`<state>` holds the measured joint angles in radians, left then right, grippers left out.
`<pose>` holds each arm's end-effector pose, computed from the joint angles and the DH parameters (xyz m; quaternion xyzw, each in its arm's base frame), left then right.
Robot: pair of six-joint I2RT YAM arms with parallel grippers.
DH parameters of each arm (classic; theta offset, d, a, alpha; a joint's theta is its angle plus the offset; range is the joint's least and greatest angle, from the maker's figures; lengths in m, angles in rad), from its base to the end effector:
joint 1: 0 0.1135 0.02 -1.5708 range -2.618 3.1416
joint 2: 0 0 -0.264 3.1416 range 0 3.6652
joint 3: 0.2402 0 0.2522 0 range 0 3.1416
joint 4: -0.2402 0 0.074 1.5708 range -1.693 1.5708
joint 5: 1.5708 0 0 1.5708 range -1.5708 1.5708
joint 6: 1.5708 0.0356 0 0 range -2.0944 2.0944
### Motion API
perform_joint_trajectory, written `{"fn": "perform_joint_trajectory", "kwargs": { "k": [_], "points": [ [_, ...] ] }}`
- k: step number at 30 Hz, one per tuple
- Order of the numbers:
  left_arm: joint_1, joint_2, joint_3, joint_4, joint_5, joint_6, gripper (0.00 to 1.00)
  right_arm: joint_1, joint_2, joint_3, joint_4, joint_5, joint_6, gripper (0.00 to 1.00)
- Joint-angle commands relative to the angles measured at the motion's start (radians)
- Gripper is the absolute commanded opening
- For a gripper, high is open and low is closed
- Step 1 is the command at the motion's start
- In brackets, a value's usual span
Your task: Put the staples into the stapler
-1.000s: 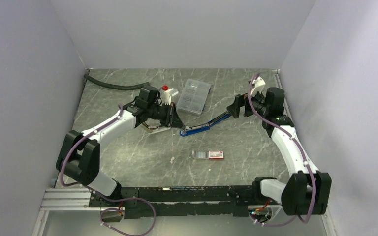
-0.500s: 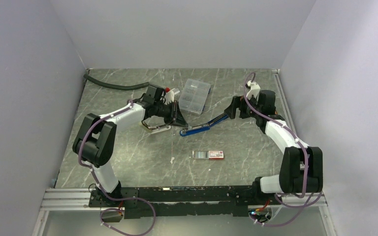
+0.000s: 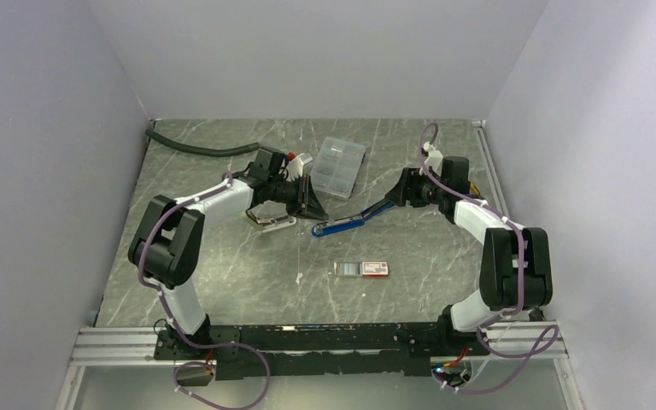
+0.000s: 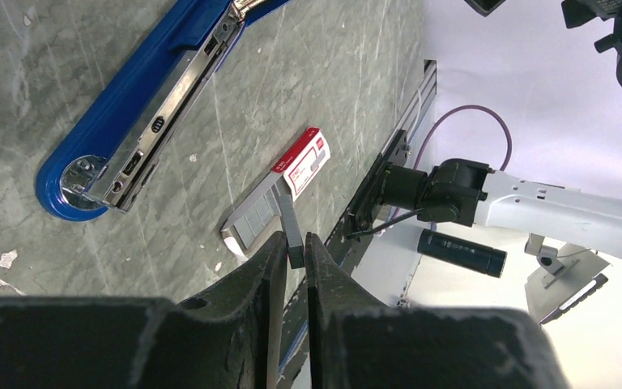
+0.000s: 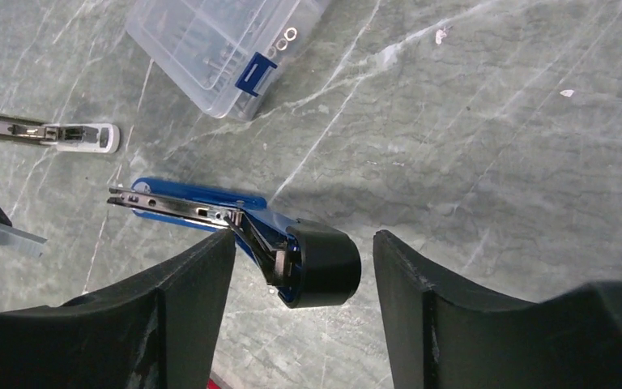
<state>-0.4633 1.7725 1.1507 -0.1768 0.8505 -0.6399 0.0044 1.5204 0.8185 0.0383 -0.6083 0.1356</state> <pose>0.3235 -0.1915 0.2084 0.0803 0.8543 -0.5053 0.0919 0.3137 0.0217 0.2012 -0.0747 0.8644 0.2978 0.3982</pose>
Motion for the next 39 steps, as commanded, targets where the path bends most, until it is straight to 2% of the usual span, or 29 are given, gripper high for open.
{"fn": "perform_joint_trajectory", "kwargs": {
  "k": [1, 7, 16, 21, 26, 31, 39],
  "points": [
    [0.003, 0.01, 0.035, 0.032, 0.032, 0.003, 0.19, -0.001, 0.016, 0.044, 0.066, -0.057, 0.026, 0.64],
    [0.003, 0.014, 0.024, 0.038, 0.027, -0.004, 0.2, -0.001, 0.052, 0.06, 0.078, -0.08, 0.048, 0.5],
    [0.003, 0.014, 0.015, 0.058, 0.006, -0.011, 0.23, -0.001, -0.027, 0.0, 0.019, -0.055, 0.068, 0.27],
    [0.003, 0.023, -0.019, 0.147, 0.004, -0.032, 0.28, -0.001, -0.103, -0.06, -0.076, -0.06, 0.024, 0.21],
    [0.0, 0.037, -0.036, 0.209, 0.018, -0.075, 0.28, -0.001, -0.207, -0.105, -0.123, -0.051, 0.02, 0.15],
    [-0.018, 0.037, 0.0, 0.127, -0.025, 0.041, 0.27, -0.001, -0.2, -0.089, -0.127, -0.048, 0.038, 0.11],
    [-0.048, 0.02, 0.054, 0.017, -0.1, 0.191, 0.3, -0.001, -0.143, -0.047, -0.043, 0.035, 0.177, 0.05]
  ]
}}
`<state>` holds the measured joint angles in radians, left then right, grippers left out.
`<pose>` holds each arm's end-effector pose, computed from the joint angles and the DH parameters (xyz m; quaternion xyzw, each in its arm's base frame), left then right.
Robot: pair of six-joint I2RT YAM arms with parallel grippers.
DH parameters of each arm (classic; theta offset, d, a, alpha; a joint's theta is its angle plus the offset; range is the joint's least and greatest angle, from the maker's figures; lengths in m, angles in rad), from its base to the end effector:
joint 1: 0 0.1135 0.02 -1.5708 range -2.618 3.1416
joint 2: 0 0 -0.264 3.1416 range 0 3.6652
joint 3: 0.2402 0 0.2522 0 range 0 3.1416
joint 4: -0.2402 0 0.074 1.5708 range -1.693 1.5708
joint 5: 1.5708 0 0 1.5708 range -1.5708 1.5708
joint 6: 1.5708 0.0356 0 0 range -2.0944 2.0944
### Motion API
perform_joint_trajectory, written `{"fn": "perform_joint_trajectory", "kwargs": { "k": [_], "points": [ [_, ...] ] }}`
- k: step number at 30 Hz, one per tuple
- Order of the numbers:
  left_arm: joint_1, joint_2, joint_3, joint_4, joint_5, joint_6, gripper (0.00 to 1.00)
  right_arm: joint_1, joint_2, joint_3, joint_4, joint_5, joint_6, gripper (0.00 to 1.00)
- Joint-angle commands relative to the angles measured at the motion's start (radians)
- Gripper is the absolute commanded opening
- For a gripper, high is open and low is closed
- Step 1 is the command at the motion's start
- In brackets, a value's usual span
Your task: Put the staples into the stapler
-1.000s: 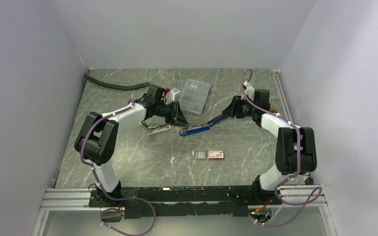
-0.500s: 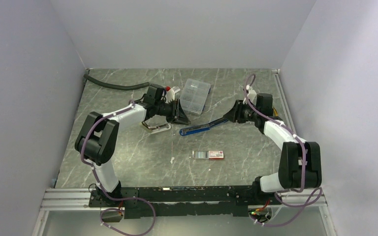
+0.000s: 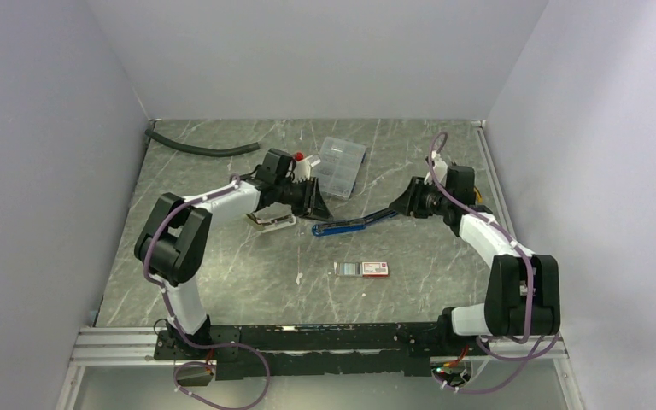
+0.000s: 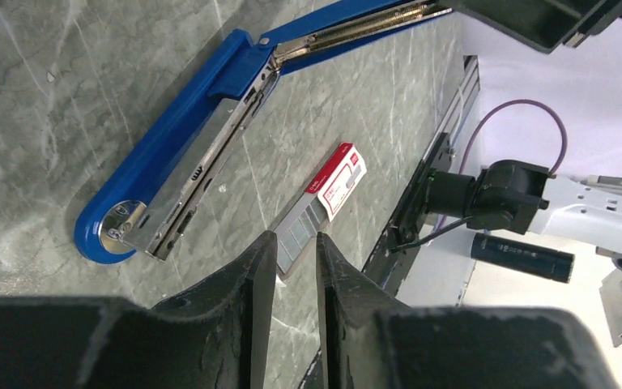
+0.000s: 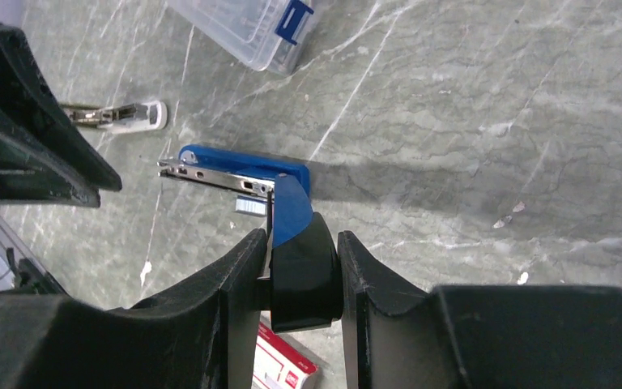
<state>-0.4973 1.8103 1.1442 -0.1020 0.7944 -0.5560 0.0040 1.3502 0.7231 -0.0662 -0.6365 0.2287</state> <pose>0.3249 -0.2053 0.1970 0.1262 0.8529 -0.4889 0.1324 0.2746 0.0223 0.2104 -0.0357 0.8693 0.3282 0.3679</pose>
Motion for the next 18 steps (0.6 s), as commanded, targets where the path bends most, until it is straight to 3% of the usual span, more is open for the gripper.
{"fn": "perform_joint_trajectory", "kwargs": {
  "k": [1, 5, 13, 18],
  "points": [
    [-0.016, -0.02, 0.068, -0.07, -0.052, 0.121, 0.31, -0.001, 0.035, 0.06, 0.062, 0.077, 0.099, 0.05],
    [-0.031, -0.023, 0.085, -0.114, -0.073, 0.18, 0.33, -0.001, 0.072, 0.107, 0.098, 0.129, 0.132, 0.04],
    [-0.135, -0.011, 0.136, -0.209, -0.169, 0.442, 0.42, -0.001, 0.145, 0.191, 0.105, 0.169, 0.089, 0.04],
    [-0.208, 0.029, 0.183, -0.235, -0.289, 0.606, 0.46, -0.001, 0.177, 0.216, 0.098, 0.162, 0.044, 0.14]
  ]
}}
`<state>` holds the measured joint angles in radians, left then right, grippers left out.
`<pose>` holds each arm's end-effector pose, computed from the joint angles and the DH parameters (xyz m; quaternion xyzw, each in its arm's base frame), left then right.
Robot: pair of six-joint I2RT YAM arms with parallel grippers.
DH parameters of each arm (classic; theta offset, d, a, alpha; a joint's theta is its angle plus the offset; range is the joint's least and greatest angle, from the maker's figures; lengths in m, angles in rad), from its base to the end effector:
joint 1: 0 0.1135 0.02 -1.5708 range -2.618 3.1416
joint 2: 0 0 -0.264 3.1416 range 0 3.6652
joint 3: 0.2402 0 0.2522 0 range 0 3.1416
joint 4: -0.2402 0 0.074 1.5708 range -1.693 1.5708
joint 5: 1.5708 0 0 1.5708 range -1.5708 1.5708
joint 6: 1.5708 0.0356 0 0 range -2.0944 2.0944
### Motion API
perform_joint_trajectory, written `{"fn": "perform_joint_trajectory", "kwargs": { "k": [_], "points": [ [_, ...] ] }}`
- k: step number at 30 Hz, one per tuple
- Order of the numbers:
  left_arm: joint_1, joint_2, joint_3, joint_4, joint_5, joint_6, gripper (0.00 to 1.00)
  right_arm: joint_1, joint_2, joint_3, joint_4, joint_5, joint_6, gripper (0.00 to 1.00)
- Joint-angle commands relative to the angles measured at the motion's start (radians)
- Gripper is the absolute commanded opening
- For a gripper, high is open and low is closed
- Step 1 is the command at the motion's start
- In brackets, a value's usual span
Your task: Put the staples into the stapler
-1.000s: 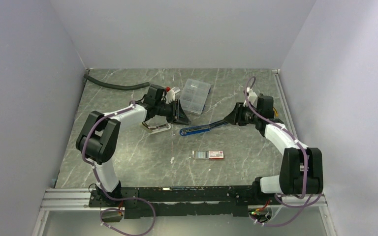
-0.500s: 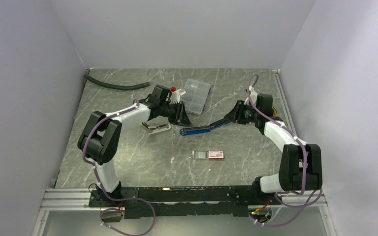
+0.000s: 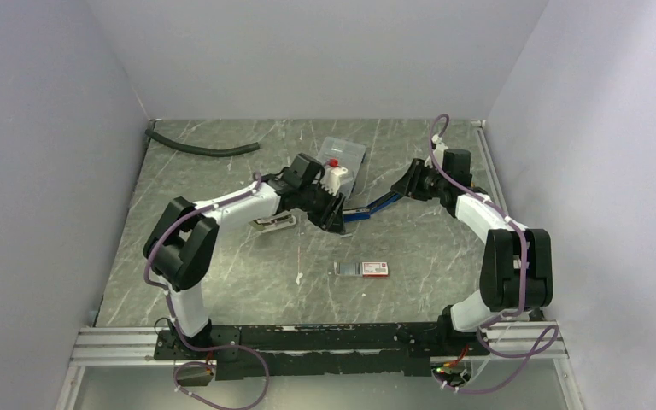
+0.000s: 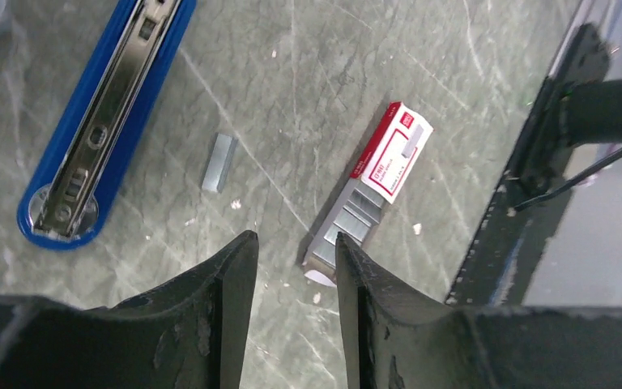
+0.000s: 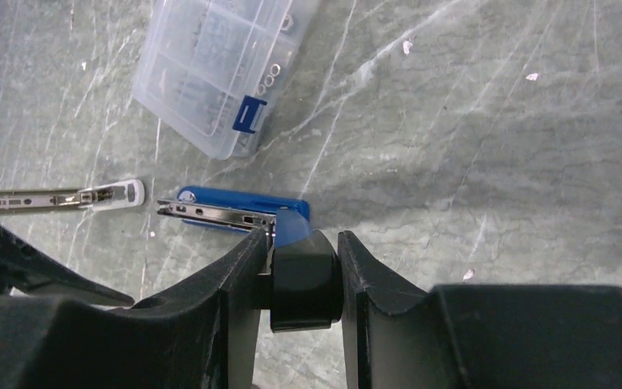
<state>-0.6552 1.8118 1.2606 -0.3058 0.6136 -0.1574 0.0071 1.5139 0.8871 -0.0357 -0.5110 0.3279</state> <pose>0.2972 -0.2543 0.2148 0.3223 0.8397 -0.3916 0.1941 0.3213 0.0197 0.2174 0.0294 0.8760 0.2947 0.3807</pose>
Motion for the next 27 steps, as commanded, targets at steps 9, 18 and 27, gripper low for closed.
{"fn": "perform_joint_trajectory", "kwargs": {
  "k": [9, 18, 27],
  "points": [
    [-0.097, 0.2, 0.234, -0.137, -0.196, 0.348, 0.43, -0.004, -0.043, 0.059, 0.053, 0.016, -0.133, 0.58],
    [-0.1, 0.281, 0.315, -0.188, -0.214, 0.396, 0.35, -0.004, -0.144, 0.002, 0.049, -0.005, -0.207, 0.62],
    [-0.101, 0.304, 0.334, -0.21, -0.21, 0.413, 0.28, -0.028, -0.15, -0.004, 0.04, -0.022, -0.224, 0.61]
  ]
}}
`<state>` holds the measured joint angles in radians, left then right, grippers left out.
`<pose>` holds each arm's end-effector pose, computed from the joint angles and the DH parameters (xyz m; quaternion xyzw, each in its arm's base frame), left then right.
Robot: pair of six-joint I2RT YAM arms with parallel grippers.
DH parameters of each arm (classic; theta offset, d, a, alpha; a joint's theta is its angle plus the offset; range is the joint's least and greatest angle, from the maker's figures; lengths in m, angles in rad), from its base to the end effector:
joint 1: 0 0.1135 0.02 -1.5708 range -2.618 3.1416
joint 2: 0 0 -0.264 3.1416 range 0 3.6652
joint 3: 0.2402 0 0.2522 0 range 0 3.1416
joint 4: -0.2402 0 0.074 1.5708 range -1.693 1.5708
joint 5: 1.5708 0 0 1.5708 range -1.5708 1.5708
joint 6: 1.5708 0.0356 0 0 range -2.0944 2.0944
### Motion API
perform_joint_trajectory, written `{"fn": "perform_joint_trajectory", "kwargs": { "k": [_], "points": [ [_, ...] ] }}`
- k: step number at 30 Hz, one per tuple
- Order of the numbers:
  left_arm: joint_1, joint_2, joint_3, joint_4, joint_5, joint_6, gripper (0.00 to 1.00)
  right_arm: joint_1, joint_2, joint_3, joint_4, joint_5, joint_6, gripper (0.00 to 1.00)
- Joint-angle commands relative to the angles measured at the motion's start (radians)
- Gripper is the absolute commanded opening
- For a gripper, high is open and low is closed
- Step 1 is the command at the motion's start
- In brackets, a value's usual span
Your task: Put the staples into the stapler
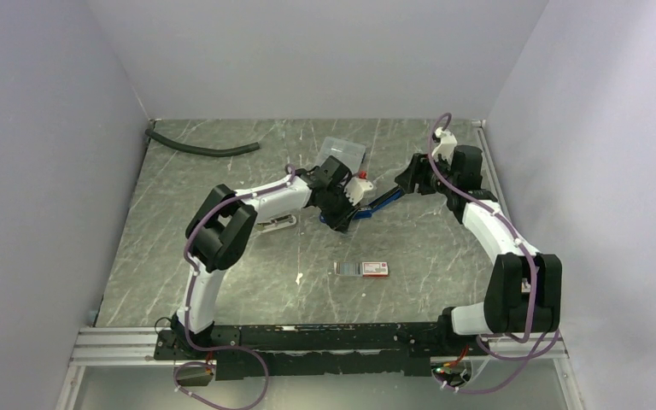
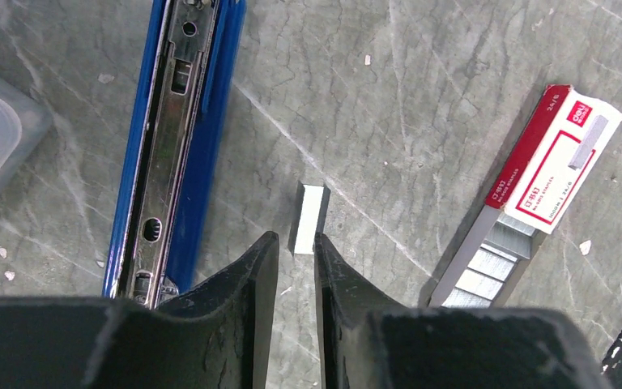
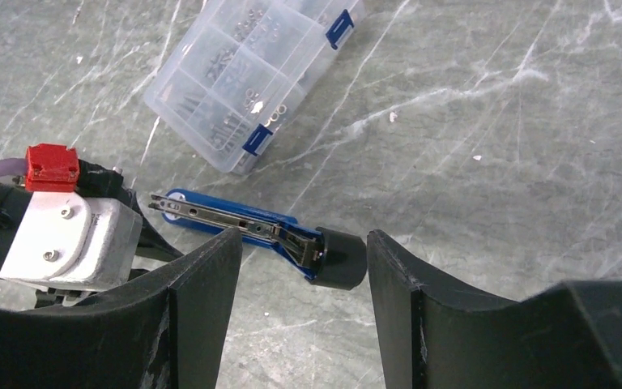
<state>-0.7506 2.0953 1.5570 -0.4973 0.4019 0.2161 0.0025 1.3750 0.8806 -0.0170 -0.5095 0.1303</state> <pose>0.3179 -0.3156 0.1761 0.4859 0.8122 -0.2541 0.1991 0.3043 0.0181 0.2576 -0.0737 0.8415 0.2494 0.4735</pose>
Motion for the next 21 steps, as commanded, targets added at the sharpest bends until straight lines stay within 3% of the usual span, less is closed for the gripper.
{"fn": "perform_joint_trajectory", "kwargs": {
  "k": [1, 21],
  "points": [
    [-0.007, 0.022, 0.037, -0.017, 0.0, 0.042, 0.28, -0.025, -0.009, 0.001, 0.022, -0.025, -0.024, 0.61],
    [-0.022, 0.038, 0.041, -0.014, -0.038, 0.085, 0.24, -0.064, 0.027, 0.003, 0.022, -0.082, -0.004, 0.6]
  ]
}}
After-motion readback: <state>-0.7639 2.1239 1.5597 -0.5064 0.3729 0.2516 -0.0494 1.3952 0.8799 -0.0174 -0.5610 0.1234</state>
